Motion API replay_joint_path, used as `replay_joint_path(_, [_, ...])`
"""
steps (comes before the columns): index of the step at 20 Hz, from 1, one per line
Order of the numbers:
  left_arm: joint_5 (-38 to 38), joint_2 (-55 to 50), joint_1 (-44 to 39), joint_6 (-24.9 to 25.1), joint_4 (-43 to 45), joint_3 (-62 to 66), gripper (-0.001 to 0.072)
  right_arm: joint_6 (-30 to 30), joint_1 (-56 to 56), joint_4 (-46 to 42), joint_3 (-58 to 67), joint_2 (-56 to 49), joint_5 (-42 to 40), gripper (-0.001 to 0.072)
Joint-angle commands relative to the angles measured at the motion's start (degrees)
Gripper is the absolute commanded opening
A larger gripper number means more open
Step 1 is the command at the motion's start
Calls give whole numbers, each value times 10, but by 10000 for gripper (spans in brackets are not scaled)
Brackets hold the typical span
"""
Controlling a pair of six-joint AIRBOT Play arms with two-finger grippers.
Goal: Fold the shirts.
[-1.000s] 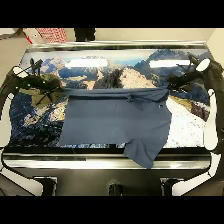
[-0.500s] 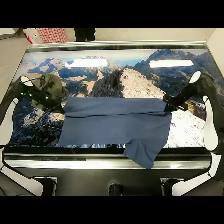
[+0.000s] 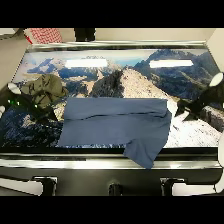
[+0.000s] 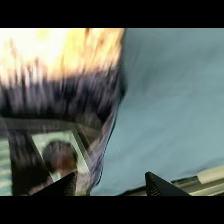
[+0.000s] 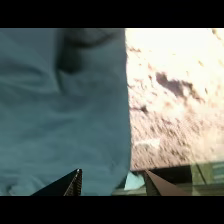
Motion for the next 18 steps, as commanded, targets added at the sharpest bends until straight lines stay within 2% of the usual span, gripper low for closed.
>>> replay_joint_path(1, [99, 87, 11, 36, -9, -197, 489, -14, -21, 0, -129, 77, -37, 467])
replay_joint_path(4, [142, 98, 11, 71, -53, -271, 488, -15, -21, 7, -159, 96, -38, 466])
replay_joint_path(5, [149, 98, 10, 77, -62, -279, 439, -20, -21, 7, -159, 98, -30, 466])
replay_joint_path(8, [156, 97, 11, 77, -72, -298, 432, -27, -21, 3, -164, 102, -15, 467])
replay_joint_path(10, [158, 95, 10, 73, -73, -305, 427, -31, -21, 4, -210, 129, -42, 471])
replay_joint_path(13, [172, 96, 10, 66, -90, -306, 114, -45, -21, 41, -336, 179, -76, 501])
replay_joint_path(14, [176, 96, 10, 66, -100, -306, 35, -64, -21, 75, -377, 192, -87, 501])
replay_joint_path(16, [177, 96, 10, 66, -106, -306, 37, -97, -21, 115, -445, 211, -123, 501])
replay_joint_path(18, [174, 97, 10, 66, -106, -306, 37, -97, -21, 124, -483, 211, -165, 497])
